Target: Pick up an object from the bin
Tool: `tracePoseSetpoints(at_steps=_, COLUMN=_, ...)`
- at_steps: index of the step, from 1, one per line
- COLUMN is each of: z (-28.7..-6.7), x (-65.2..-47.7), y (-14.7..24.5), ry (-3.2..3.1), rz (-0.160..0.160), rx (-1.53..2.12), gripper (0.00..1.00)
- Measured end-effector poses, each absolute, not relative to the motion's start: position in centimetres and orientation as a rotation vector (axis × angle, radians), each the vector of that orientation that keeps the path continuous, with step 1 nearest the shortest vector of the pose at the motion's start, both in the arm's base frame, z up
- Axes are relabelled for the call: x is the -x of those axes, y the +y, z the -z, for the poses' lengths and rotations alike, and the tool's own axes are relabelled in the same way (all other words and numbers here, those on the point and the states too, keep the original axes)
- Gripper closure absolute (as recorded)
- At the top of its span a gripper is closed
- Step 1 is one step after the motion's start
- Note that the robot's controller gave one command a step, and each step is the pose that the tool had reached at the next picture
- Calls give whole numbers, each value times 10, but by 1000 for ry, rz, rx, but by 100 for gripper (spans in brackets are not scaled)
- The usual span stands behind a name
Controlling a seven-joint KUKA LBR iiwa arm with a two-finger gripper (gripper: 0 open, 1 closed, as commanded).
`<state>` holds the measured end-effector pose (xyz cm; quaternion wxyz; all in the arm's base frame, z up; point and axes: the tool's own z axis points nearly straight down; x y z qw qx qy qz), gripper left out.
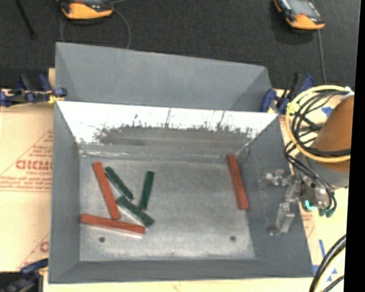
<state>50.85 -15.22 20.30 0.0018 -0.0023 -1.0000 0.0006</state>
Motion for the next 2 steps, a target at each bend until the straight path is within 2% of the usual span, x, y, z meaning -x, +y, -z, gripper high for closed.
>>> tracePoseSetpoints(at_steps=1, z=-68, x=-581, y=-165, ry=-3149, rz=-1, rx=102, gripper=0)
tracePoseSetpoints(at_steps=2, z=-72, x=-600, y=-152, ry=-3053, rz=19, rx=-751, gripper=0)
